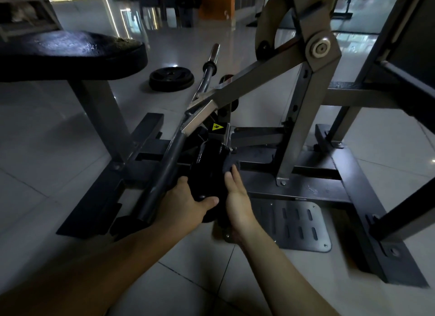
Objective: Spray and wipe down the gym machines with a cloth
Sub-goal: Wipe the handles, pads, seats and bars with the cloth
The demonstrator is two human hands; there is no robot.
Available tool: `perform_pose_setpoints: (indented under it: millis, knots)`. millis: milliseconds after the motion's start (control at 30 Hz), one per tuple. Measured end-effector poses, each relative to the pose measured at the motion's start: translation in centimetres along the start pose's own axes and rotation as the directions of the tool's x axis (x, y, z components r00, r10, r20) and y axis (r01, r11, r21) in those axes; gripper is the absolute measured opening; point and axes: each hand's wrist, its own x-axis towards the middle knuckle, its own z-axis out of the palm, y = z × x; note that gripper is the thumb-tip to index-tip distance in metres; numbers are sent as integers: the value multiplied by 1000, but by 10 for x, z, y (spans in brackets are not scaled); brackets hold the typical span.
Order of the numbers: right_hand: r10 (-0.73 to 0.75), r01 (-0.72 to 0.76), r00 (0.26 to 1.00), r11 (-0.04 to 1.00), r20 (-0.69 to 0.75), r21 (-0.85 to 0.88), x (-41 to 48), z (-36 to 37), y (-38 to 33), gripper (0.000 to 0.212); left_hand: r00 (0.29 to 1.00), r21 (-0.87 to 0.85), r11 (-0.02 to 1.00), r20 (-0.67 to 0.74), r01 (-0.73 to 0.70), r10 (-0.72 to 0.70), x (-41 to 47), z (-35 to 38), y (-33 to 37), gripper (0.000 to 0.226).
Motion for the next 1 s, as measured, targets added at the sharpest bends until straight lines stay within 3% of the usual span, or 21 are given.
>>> perform_pose_setpoints:
  millis: [167,400,467,667,733,800,867,933,1000]
  knots:
    - [-181,184,983,941,35,-286,51,7,-28,54,1000,-48,999,22,-17,18,0,1,-6,68]
    - [-191,213,975,943,110,-255,-25,-1,2,49,1000,-57,998,16,16,-15,2,2,-6,72]
    - [-214,250,967,906,140,-341,-16,-6,2,46,999,-93,995,16,36,-34,2,4,-6,76]
    - [-327,419,905,575,272,-703,58,-13,-31,43,987,-270,952,-23,145,-157,-3,17,-11,100]
    - [-374,421,885,381,279,-824,63,-15,-41,43,974,-403,895,-31,194,-225,1,30,-20,126]
    - [-418,403,866,262,274,-877,61,-15,-44,43,953,-530,808,-3,257,-304,-1,38,-18,128]
    - [-391,395,886,359,248,-846,59,-17,-43,44,932,-651,710,-8,270,-362,-6,43,-7,110]
    - [-288,343,934,570,209,-746,58,-19,-41,46,916,-738,632,-49,236,-399,-4,54,-7,102]
    - [-210,282,959,707,188,-648,58,-22,-42,49,910,-754,626,-93,201,-404,-3,62,-7,96]
